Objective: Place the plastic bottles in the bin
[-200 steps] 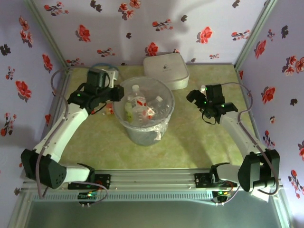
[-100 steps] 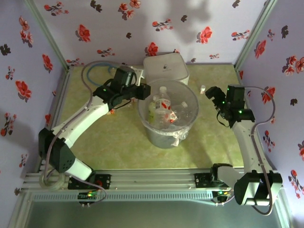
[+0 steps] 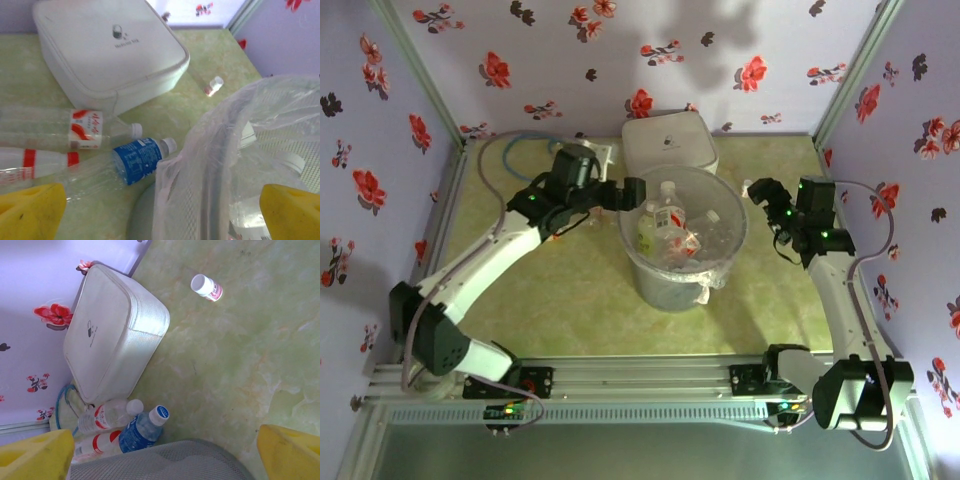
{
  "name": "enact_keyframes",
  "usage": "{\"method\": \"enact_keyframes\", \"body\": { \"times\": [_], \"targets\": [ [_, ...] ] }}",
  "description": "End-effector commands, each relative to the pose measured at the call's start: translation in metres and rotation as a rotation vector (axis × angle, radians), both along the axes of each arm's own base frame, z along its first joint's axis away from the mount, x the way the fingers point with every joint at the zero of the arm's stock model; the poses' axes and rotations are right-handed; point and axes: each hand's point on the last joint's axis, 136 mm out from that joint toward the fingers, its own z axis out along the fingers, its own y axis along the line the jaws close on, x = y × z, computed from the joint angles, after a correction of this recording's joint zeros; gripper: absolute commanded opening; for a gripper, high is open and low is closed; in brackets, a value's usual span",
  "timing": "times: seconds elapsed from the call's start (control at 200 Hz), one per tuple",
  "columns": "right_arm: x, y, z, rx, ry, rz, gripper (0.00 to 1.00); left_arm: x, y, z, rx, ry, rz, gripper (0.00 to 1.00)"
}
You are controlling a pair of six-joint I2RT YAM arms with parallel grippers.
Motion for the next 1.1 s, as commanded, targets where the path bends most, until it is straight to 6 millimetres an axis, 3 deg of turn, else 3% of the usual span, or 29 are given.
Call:
{"method": "enact_keyframes", "body": {
  "times": [0.0,0.055,0.135,0.195,0.285,0.385,0.49,0.8,0.915,1.095],
  "targets": [
    [-0.003,-0.007,0.0,-0.043,0.006,-0.015,0.95,-0.007,0.055,0.053,-0.054,-0.108,0.154,1.0],
    [-0.005,-0.01,-0.002,-0.062,0.015,-0.023,0.95,-0.009,0.089,0.059,-0.068,-0.107,0.259,1.0],
    [-0.006,-0.012,-0.005,-0.07,0.021,-0.033,0.95,-0.01,0.143,0.043,-0.123,-0.04,0.441,1.0],
    [-0.004,-0.011,-0.009,-0.056,0.022,-0.032,0.95,-0.011,0.178,0.012,-0.175,0.048,0.578,1.0],
    [-0.003,-0.009,-0.014,-0.039,0.029,-0.026,0.95,-0.015,0.202,-0.039,-0.29,0.169,0.713,1.0],
    [-0.004,-0.008,-0.019,-0.033,0.036,-0.024,0.95,-0.014,0.202,-0.096,-0.413,0.301,0.79,1.0],
    [-0.006,-0.008,-0.02,-0.038,0.041,-0.02,0.95,-0.005,0.193,-0.135,-0.509,0.384,0.82,1.0],
    [-0.015,-0.011,-0.032,-0.056,0.07,-0.028,0.95,0.035,0.182,-0.17,-0.573,0.443,0.861,0.99],
    [-0.016,-0.009,-0.034,-0.043,0.069,-0.031,0.95,0.04,0.179,-0.194,-0.585,0.511,0.9,0.98],
    [-0.022,-0.008,-0.032,-0.041,0.066,-0.024,0.95,0.049,0.173,-0.213,-0.634,0.547,0.923,0.96]
  ]
}}
